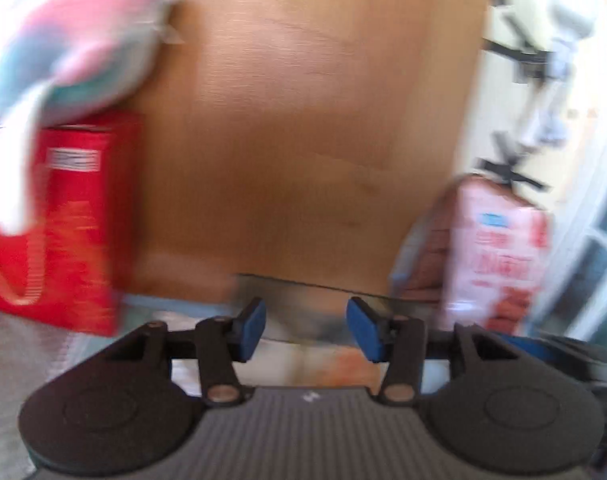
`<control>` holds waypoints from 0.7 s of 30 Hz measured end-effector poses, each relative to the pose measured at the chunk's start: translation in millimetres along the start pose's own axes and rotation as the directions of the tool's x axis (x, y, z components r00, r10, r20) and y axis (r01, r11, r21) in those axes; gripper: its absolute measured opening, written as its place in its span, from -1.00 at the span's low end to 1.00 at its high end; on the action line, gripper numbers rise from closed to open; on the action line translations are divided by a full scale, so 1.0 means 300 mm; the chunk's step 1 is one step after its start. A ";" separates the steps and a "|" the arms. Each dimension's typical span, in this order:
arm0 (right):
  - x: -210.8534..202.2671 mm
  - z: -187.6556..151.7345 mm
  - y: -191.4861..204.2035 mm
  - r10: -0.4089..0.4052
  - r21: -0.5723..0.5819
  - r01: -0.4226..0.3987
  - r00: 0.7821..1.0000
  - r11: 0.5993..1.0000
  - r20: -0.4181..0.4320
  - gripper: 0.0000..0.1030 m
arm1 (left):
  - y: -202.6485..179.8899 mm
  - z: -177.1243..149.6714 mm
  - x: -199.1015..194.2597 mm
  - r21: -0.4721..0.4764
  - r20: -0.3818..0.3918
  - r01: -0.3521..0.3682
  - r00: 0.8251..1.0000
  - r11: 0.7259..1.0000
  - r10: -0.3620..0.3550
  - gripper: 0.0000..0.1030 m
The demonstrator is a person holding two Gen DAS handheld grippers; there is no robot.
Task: Organize snacks
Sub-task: 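Lift the pastry box and release it into the black tin box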
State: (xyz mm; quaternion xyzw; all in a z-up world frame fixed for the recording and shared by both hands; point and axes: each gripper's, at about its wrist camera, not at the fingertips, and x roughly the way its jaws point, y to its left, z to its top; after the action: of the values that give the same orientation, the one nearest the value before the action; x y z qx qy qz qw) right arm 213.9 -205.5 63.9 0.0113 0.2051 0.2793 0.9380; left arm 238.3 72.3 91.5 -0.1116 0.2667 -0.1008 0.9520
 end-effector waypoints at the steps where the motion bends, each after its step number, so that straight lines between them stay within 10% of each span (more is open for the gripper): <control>1: -0.020 -0.015 -0.001 -0.004 -0.001 0.004 1.000 1.000 -0.006 0.10 | 0.029 -0.007 0.013 -0.011 -0.019 -0.036 0.999 0.999 0.036 -0.11; 6: -0.007 -0.092 -0.017 -0.009 0.014 0.011 0.991 1.000 -0.135 -0.01 | 0.100 -0.075 0.085 -0.079 -0.132 -0.036 0.991 0.996 0.025 -0.12; 17: 0.083 -0.109 -0.065 -0.108 0.100 0.125 0.981 0.987 -0.161 -0.16 | 0.064 -0.109 -0.006 -0.088 -0.075 0.003 0.997 0.996 -0.009 0.13; 21: 0.017 -0.142 -0.044 -0.010 0.153 0.034 0.987 0.988 -0.159 -0.15 | 0.132 -0.152 -0.056 -0.139 -0.062 -0.001 0.998 0.990 -0.008 0.33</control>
State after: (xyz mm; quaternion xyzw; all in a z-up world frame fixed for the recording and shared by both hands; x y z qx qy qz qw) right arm 207.9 -217.9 21.3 0.0600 0.3002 0.2520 0.9180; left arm 205.4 107.0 51.2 -0.1750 0.3026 -0.0873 0.9328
